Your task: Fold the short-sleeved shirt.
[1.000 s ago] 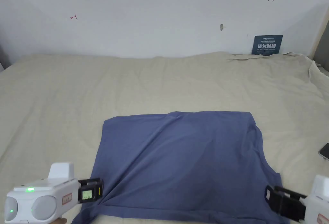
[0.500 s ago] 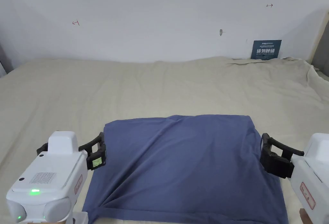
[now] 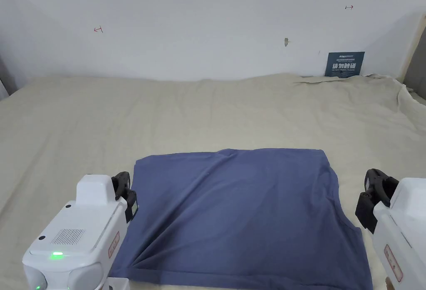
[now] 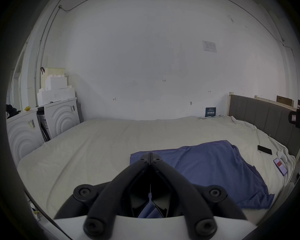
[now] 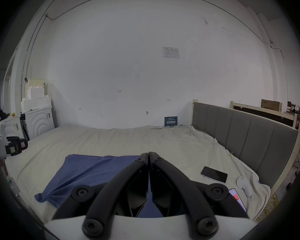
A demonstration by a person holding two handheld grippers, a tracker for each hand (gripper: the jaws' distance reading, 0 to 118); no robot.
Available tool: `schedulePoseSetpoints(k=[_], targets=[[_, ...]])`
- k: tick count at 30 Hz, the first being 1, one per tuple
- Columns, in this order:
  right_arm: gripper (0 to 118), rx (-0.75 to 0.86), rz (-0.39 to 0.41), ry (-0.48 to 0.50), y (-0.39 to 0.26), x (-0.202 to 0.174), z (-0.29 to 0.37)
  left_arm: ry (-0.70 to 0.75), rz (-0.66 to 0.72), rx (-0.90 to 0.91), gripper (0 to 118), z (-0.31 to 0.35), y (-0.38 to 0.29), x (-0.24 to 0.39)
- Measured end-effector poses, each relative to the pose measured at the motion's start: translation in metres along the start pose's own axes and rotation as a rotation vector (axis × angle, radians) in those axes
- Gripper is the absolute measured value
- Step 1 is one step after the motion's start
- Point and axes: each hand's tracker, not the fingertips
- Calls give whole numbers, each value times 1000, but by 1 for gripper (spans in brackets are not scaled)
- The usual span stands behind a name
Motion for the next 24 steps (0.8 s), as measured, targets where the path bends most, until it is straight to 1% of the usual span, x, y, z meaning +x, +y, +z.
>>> schedulePoseSetpoints(k=[4,10,11,12,13,14,15,16,17,20,22,24], targets=[[0,-1,19,-5,1,-4,-5,-2,-1,-14,0,-3,-2,-1],[0,-12,22,4,0,-6,-8,-1,0,-46,1,-9,-9,-7],[0,-16,23,8,0,-6,-8,2,9,-74,3,-11,-10,-8],[0,-19,22,11,-1,-6,-8,5,19,-119,9,-15,-13,-10],[0,-23,22,11,-2,-6,-9,25,22,-157,23,-19,-15,-13],[0,-26,24,11,-2,-6,-10,27,21,-204,51,-24,-18,-15],[0,-29,26,11,-3,-6,-10,28,21,-259,74,-29,-21,-18],[0,-32,25,12,-4,-5,-11,39,23,-319,91,-36,-26,-21],[0,-37,23,11,-4,-5,-12,50,20,-387,105,-43,-31,-23],[0,-49,17,13,-6,-4,-13,38,49,-523,106,-59,-49,-34],[0,-58,17,12,-9,-4,-14,8,92,-644,106,-69,-64,-41],[0,-68,17,14,-12,-4,-15,18,107,-729,106,-74,-79,-44]])
